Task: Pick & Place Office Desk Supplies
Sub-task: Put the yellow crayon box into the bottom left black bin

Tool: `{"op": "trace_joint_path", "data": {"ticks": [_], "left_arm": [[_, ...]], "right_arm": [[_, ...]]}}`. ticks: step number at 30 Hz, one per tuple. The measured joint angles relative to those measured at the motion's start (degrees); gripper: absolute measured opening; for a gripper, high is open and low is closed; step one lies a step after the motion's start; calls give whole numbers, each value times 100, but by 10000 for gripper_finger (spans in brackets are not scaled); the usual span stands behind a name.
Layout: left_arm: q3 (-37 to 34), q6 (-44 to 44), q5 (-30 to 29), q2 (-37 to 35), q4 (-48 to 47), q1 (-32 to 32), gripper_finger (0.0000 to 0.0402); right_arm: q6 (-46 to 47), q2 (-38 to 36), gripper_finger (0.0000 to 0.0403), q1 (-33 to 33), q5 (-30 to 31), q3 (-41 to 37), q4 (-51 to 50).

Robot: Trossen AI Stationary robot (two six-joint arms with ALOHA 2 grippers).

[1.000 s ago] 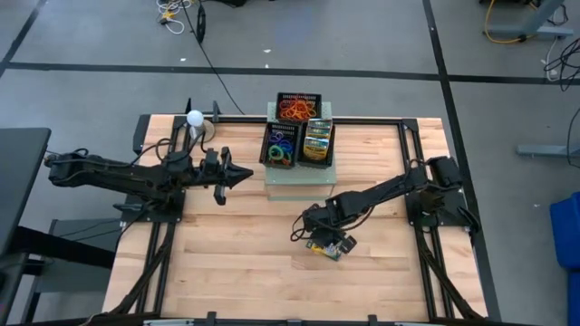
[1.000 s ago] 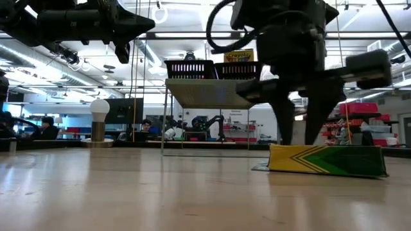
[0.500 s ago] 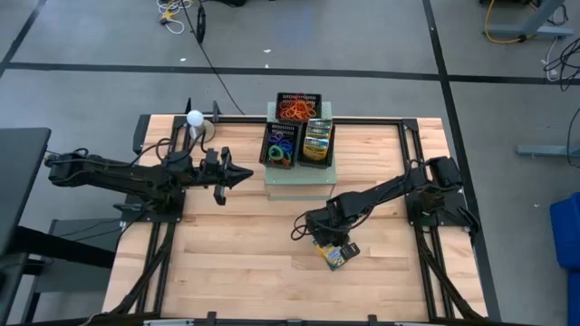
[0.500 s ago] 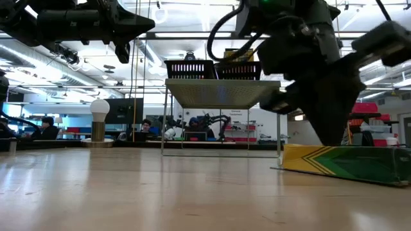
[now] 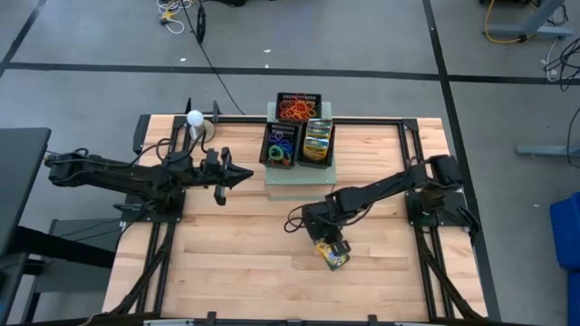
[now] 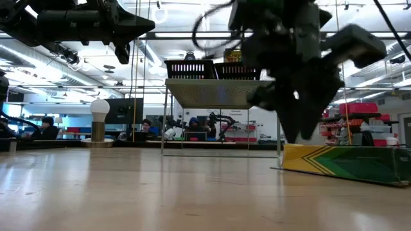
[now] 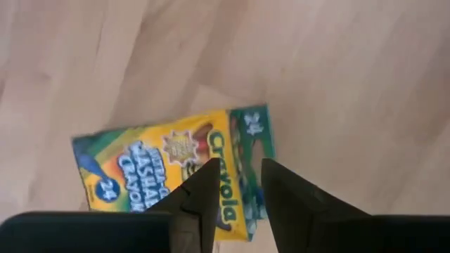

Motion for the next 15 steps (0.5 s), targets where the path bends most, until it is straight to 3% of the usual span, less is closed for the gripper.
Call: {"op": "trace_joint_path", "data": {"ticks": [9, 15], "left_arm": [[0, -2, 2, 0, -16, 2, 11], [0, -192, 4, 0, -44, 0, 11]], "right_arm": [[-321, 463, 110, -44, -411, 7, -152], [-365, 518, 68, -46, -461, 16, -124]]}}
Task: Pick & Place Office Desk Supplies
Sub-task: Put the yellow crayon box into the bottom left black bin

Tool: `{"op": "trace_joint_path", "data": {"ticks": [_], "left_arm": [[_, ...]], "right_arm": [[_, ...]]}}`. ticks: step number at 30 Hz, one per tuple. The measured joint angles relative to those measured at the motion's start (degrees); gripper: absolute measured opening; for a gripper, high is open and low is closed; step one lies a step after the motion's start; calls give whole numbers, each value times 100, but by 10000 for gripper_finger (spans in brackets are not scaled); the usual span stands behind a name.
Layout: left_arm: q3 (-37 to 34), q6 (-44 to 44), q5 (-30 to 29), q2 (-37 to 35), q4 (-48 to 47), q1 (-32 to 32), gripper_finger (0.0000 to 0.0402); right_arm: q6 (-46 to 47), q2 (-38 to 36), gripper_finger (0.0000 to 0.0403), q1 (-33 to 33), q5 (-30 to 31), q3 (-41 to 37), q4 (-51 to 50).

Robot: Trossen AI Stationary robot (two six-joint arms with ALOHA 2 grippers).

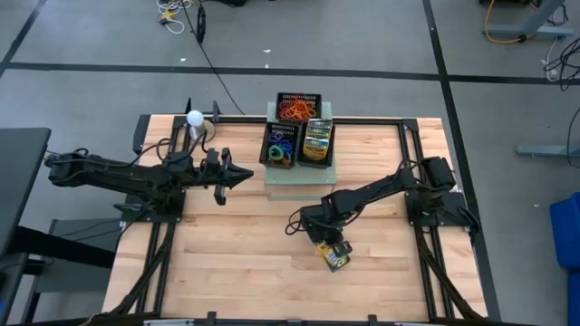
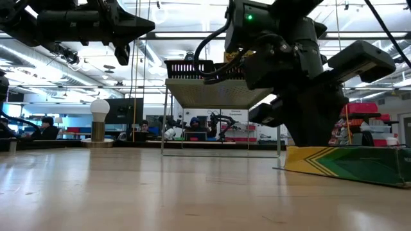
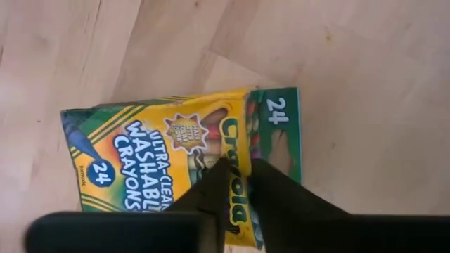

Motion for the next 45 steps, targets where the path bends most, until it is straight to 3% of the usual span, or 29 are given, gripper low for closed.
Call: {"op": "trace_joint_path", "data": {"ticks": [6, 18, 23, 32, 39, 45], "left_arm": [[0, 37, -1, 0, 0, 0, 11], [-2, -574, -2, 0, -119, 7, 11], [-2, -586, -2, 0, -240, 7, 11], [-2, -542, -4, 0, -251, 7, 11], [-2, -470, -4, 0, -251, 7, 11], [-2, -405, -7, 0, -251, 7, 11]], "right_arm": [[115, -138, 8, 9, 198, -18, -74], [1551, -1285, 4, 378, 1121, -22, -304], [2093, -1607, 3, 740, 2059, 322, -941], [2467, -1633, 2, 1047, 3864, 2019, -2286], [2082, -1636, 2, 653, 5569, 3025, -2743], [1181, -1639, 2, 115, 6825, 3241, -2694]]}}
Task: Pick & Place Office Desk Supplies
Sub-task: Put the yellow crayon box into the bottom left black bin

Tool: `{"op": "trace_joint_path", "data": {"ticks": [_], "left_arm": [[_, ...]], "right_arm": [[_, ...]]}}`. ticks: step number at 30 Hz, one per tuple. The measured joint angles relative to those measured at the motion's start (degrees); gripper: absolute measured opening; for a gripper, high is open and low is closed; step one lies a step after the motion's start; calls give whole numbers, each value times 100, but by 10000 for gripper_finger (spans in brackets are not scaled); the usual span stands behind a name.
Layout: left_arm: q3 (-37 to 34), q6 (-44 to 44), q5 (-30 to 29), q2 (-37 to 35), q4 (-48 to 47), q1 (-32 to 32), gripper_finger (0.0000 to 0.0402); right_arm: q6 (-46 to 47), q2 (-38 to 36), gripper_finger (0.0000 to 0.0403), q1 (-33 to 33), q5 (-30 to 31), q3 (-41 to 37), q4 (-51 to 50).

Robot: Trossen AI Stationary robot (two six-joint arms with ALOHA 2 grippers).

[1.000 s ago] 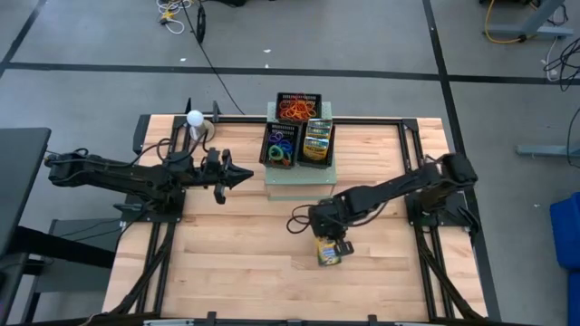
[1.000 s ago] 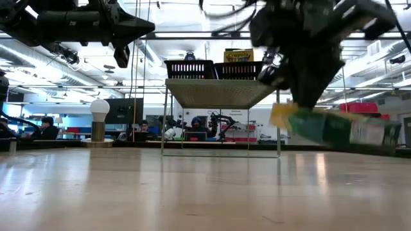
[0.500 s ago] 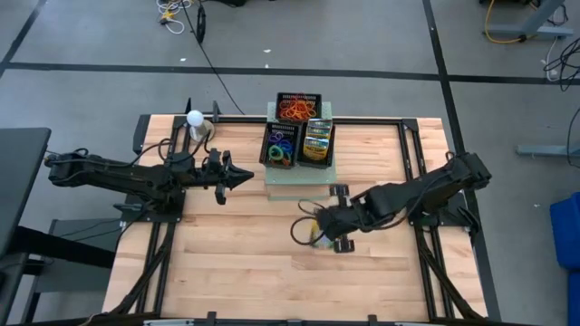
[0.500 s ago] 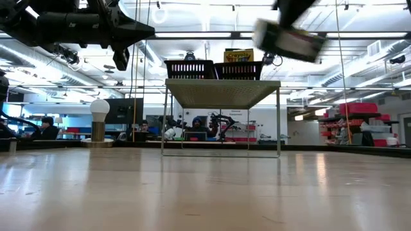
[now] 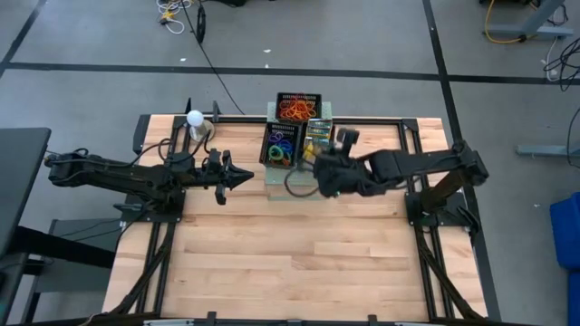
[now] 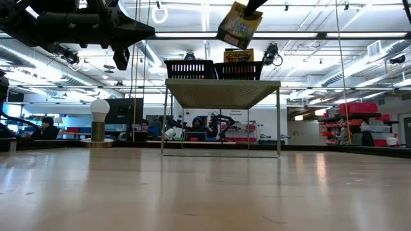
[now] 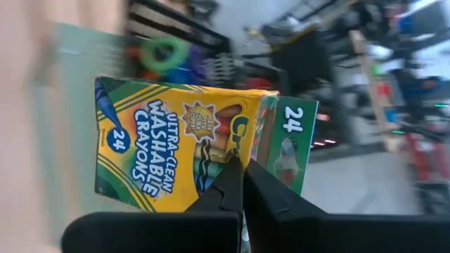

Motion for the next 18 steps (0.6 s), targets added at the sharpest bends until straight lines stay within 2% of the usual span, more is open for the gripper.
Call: {"op": "trace_joint_path", "data": {"ticks": [6, 18], "left_arm": [[0, 10, 0, 0, 2, 0, 11], [0, 146, -44, 0, 0, 0, 11]], "right_arm": [[-818, 3, 2, -386, 567, -57, 220], [-1850, 345, 2, -530, 689, -66, 370]]}}
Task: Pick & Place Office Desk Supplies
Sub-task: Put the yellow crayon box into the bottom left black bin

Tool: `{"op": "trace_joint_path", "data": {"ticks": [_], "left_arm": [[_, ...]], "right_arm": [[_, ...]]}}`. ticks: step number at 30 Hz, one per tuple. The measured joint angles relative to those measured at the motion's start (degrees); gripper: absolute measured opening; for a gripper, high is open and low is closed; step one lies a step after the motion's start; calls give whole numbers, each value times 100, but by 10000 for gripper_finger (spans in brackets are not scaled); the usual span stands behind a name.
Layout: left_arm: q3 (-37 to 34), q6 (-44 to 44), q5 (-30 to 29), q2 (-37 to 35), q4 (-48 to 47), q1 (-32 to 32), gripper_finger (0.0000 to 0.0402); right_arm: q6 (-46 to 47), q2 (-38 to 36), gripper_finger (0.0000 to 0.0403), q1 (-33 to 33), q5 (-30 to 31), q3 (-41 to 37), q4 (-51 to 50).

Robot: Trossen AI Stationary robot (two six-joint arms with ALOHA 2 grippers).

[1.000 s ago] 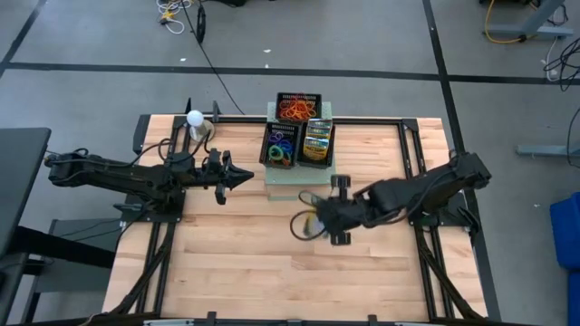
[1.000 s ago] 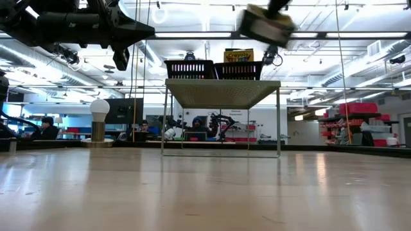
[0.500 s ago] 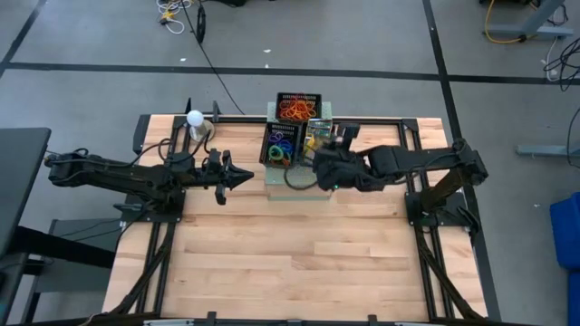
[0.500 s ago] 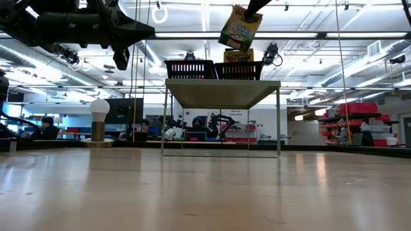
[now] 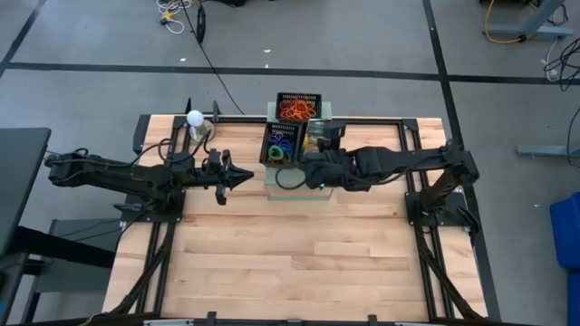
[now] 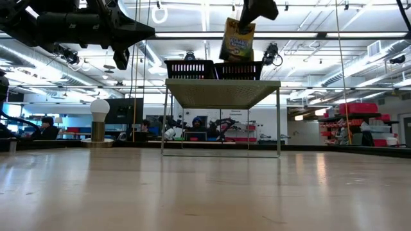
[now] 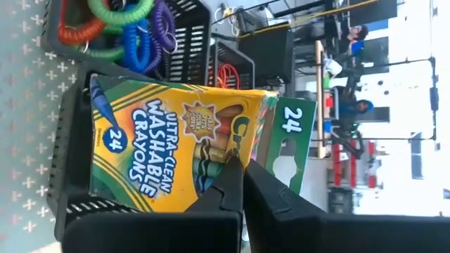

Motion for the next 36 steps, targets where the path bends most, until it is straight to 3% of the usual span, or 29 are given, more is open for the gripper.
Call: {"op": "trace_joint_path", "data": {"ticks": [16, 32, 36], "left_arm": [[-4, -14, 4, -2, -5, 0, 11], [-4, 1, 2, 0, -5, 0, 11], [-4, 1, 4, 0, -5, -1, 11]], "right_arm": [[-85, 419, 6, -62, 255, -4, -165], [-79, 418, 97, -46, -157, -4, -196], [77, 416, 102, -46, -696, -4, -202]]}}
